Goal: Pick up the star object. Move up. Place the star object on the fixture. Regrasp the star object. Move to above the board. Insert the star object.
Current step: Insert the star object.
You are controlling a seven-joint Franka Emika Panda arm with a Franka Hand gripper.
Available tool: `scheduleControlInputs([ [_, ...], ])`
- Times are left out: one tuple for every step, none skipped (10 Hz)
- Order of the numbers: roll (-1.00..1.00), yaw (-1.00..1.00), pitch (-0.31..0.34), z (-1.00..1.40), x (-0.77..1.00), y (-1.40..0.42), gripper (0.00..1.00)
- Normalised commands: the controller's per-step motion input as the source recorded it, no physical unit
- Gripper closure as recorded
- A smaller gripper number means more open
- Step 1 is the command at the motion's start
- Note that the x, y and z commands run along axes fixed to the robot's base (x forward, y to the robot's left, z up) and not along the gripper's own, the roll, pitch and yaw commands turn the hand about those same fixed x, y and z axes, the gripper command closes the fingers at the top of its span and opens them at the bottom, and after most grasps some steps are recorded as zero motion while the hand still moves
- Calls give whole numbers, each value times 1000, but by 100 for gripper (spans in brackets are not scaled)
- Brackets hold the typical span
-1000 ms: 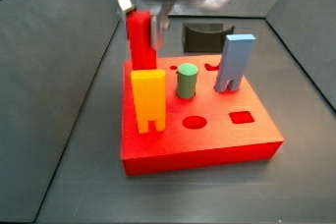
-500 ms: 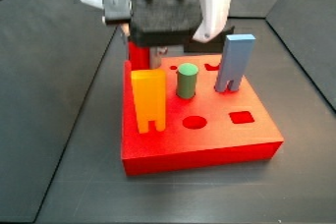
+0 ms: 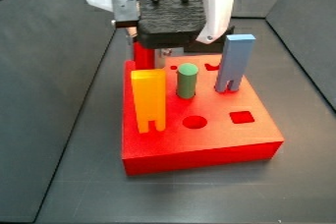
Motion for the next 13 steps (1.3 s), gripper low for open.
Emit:
scheduleControlInputs([
  [3,-66,103,-469,329,74,100],
  [11,-134,14,-563,194,-26,100],
  [0,-174,0,-643,151,-126,100],
  [44,-160,-41,-663,-14,-249,100],
  [103,0,0,-651,-294,-166,100],
  [140,9,-11,-603,-497,-6,100],
  [119,126,-31,-580,-449,0,100],
  [44,454,-60,-574,-449,100,100],
  [-66,571,-97,-586,-177,71,100],
  [-66,411,-20,-654,169,-109,100],
  [0,34,0,-554,440,-109,100],
  [14,0,13,-420,451,-34,100],
  [11,-9,26,-306,323,0,100],
])
